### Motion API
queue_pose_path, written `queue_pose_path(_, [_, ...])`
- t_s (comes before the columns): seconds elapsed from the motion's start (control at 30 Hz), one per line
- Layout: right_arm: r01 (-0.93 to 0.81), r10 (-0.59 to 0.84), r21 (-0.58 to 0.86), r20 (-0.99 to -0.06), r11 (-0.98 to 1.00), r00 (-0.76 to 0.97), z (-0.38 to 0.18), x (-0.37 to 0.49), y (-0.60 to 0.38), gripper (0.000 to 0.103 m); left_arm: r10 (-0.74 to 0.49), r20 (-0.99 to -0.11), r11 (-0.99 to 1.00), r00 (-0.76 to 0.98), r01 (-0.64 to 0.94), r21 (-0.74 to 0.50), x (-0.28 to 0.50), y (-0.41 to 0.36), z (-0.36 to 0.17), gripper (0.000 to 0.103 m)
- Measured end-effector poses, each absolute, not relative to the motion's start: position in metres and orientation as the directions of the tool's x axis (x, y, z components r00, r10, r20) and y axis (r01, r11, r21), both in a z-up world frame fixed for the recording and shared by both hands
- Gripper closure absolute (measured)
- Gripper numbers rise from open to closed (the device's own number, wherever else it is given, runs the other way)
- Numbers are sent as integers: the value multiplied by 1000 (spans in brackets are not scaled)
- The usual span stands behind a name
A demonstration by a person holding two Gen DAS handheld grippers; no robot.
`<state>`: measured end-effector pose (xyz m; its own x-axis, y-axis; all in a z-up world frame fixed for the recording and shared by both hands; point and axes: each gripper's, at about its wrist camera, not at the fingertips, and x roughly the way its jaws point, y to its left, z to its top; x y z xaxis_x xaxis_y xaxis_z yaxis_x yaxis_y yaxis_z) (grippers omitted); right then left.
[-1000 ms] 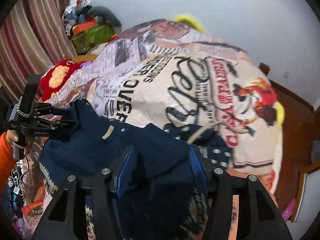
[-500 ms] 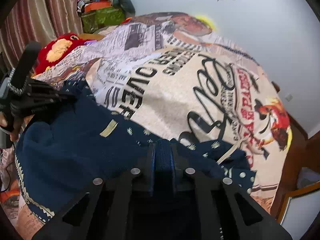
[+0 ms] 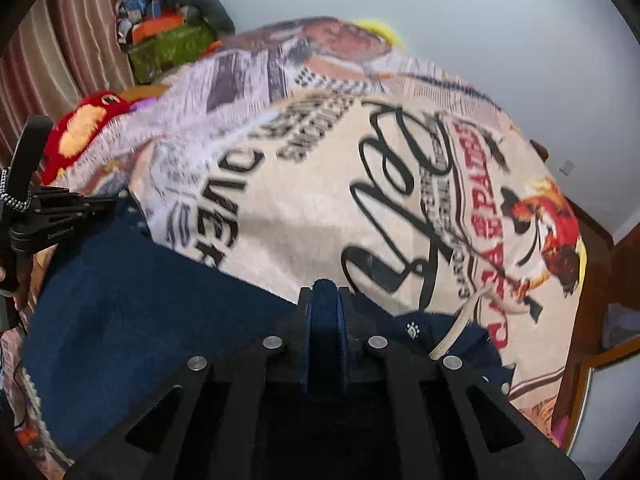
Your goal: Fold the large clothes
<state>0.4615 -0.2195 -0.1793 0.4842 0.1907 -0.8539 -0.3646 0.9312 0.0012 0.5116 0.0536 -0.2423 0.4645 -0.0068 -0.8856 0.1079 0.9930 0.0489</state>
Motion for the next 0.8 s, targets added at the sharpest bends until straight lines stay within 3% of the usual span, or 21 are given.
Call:
queue_pose_path(0.2, [-293, 223, 77, -834, 953, 504, -153, 450, -242, 65, -55, -855, 996, 515, 94, -7, 479, 70, -204, 93])
queue_pose_path(0.37, [-289, 257, 105, -788, 951, 560, -108, 417, -249, 51, -57, -811, 997, 582, 79, -13, 432, 79, -164, 60])
queue_pose_path(0.57, [-311, 256, 69, -746, 948, 615, -73, 371, -245, 40, -85, -783, 995, 616, 9, -101, 364, 96, -143, 37])
queue_pose_path(0.8, [-373, 252, 4, -744, 928, 619, -74, 321, -217, 36, -221, -841, 947, 493, -99, -307, 304, 110, -193, 36])
